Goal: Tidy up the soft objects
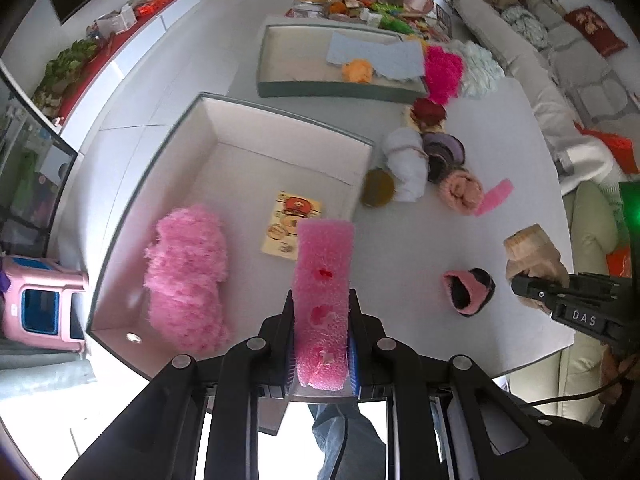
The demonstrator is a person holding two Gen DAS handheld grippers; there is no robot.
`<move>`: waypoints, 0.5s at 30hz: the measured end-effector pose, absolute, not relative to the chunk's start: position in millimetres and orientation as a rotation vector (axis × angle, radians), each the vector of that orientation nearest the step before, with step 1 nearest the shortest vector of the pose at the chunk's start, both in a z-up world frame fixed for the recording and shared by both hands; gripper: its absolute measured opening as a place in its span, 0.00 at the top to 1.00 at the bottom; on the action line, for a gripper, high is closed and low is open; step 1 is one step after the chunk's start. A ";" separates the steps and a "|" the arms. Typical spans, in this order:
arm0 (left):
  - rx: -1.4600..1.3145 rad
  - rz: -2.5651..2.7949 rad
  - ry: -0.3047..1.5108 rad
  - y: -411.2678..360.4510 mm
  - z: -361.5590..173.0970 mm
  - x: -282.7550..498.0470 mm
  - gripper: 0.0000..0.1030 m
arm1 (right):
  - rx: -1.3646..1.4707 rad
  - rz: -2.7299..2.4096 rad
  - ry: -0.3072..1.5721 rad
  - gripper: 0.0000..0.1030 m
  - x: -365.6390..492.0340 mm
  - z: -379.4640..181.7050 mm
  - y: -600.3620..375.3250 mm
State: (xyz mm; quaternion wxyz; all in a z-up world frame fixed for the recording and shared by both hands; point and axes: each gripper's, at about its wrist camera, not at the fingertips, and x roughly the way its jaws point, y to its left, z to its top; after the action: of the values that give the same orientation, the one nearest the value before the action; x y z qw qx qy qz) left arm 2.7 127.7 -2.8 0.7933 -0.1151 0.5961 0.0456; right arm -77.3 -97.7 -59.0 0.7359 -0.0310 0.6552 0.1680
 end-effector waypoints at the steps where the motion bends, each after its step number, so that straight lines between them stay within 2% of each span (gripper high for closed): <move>1: -0.253 0.103 1.280 133.5 -3.2 1.2 0.80 | -0.067 0.367 1.433 0.79 -77.3 -57.2 -93.7; 15: -0.366 0.227 1.253 201.5 -14.4 -24.3 0.80 | -0.191 0.515 1.362 0.79 -76.8 -21.8 29.1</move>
State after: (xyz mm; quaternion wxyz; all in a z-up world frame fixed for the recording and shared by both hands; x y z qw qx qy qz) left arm -24.3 201.5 -14.4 0.7886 -0.1698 0.5815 0.1055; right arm -76.8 29.1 -21.8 0.7424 -0.0872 0.6214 0.2348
